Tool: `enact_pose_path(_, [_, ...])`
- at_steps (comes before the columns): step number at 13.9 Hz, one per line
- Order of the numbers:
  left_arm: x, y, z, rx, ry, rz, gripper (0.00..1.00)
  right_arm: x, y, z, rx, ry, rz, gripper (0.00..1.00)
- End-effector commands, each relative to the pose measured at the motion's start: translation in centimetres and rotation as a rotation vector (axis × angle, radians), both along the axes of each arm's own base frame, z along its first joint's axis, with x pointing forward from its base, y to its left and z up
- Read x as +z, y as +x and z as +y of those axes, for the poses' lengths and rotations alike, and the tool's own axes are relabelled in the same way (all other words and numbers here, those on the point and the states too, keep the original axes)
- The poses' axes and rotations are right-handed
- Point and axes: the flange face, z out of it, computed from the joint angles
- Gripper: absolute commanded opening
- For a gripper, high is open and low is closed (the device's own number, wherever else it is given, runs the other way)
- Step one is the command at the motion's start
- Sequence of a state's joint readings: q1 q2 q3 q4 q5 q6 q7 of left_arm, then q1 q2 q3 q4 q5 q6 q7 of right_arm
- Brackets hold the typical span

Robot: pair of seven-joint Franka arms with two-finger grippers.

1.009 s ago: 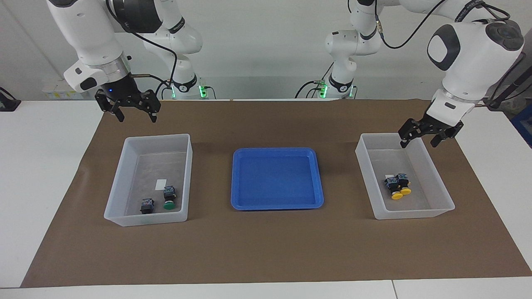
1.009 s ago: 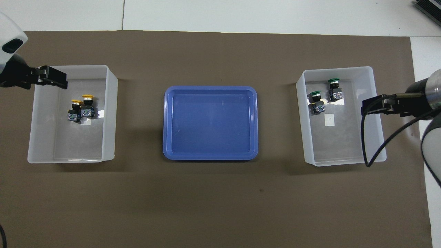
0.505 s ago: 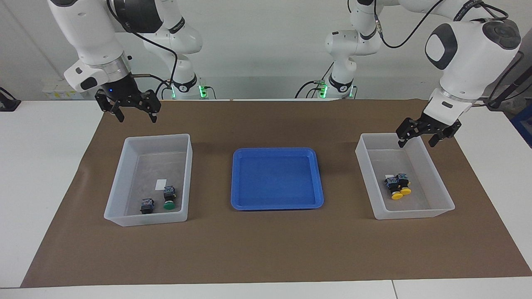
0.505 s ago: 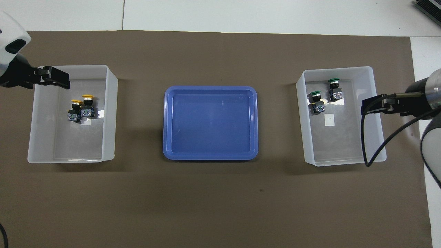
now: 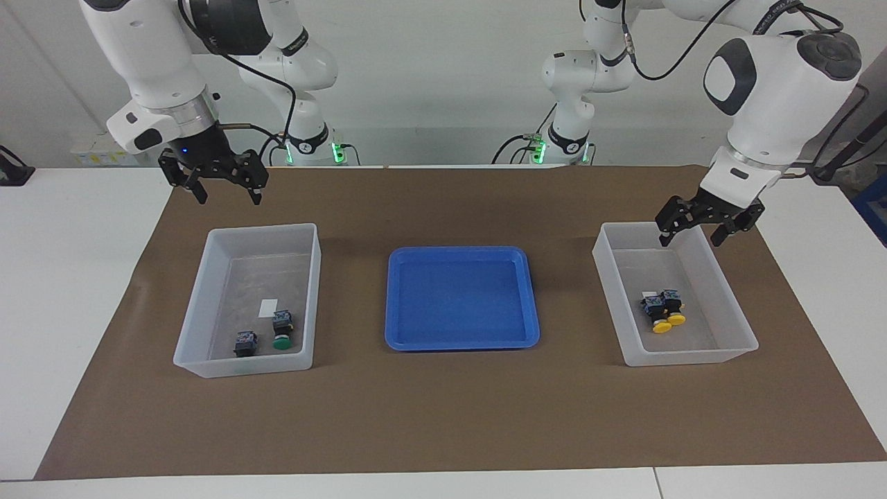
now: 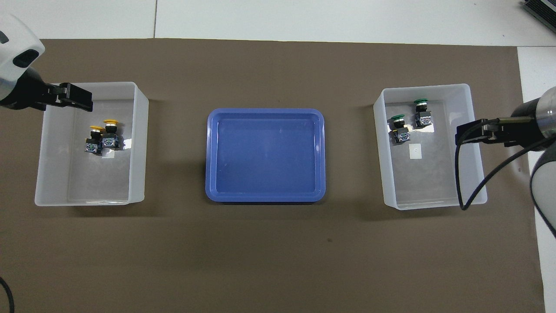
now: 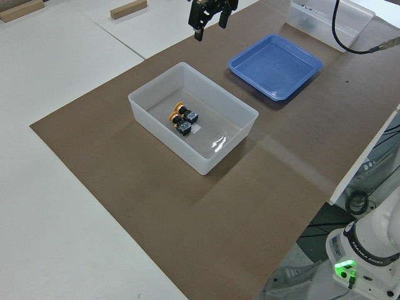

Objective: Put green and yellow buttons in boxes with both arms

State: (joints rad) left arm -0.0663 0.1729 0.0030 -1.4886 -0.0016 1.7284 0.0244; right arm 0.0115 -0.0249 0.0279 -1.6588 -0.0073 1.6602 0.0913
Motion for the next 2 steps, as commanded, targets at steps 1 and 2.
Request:
enact_pose_path(1, [0.11,-0.72,0.06,-0.004,-0.007,-0.017,1.00,-0.08,0.24,0.20,-0.019,-0.008,-0.008,1.00])
enact_pose_path(2, [0.10,-0.67,0.07,-0.005,-0.007,-0.022,1.00,0.01,0.20,0.19,-0.019,-0.008,-0.010,1.00])
